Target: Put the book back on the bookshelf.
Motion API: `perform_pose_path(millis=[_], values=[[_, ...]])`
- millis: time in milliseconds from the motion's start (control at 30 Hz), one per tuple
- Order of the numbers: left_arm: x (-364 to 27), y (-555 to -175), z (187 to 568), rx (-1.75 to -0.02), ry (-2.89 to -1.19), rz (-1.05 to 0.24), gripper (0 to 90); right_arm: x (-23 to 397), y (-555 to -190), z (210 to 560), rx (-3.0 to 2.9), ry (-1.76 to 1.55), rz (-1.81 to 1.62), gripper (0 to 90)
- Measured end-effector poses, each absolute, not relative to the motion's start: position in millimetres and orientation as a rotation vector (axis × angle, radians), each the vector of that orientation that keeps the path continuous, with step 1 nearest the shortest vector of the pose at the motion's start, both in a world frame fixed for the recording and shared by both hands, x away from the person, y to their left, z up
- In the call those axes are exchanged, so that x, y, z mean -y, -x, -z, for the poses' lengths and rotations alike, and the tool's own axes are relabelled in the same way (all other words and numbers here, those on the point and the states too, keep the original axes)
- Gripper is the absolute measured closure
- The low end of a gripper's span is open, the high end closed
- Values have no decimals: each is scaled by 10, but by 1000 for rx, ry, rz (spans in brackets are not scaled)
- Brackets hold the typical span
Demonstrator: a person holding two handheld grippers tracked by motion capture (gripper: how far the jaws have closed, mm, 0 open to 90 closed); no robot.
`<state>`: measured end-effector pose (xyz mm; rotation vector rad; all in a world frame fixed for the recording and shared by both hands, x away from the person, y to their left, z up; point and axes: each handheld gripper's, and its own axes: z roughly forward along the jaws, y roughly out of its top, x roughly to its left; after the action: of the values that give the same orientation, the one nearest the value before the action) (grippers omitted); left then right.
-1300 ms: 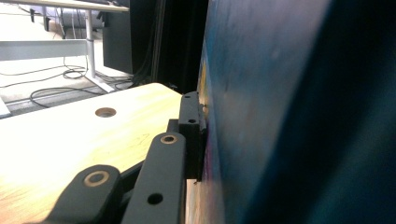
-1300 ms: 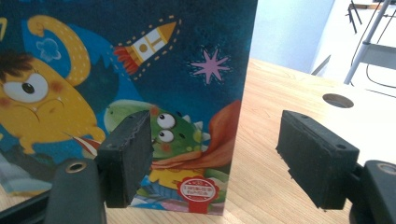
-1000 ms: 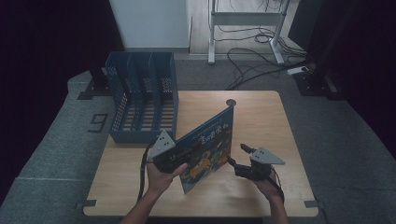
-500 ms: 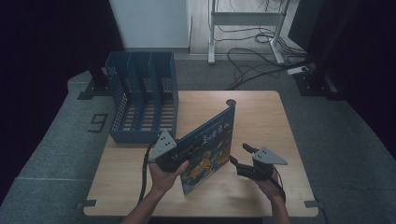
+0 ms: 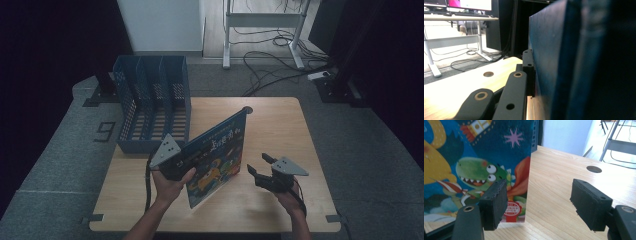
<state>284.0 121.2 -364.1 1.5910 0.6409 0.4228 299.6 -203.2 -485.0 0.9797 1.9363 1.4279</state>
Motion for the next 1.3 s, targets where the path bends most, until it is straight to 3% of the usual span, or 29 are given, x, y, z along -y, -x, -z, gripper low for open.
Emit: perform_pose_path(millis=[1300], values=[[-1645, -2840, 3174, -642, -1515, -497, 820, 2064, -3052, 4962, -1953, -1059, -1374, 297]])
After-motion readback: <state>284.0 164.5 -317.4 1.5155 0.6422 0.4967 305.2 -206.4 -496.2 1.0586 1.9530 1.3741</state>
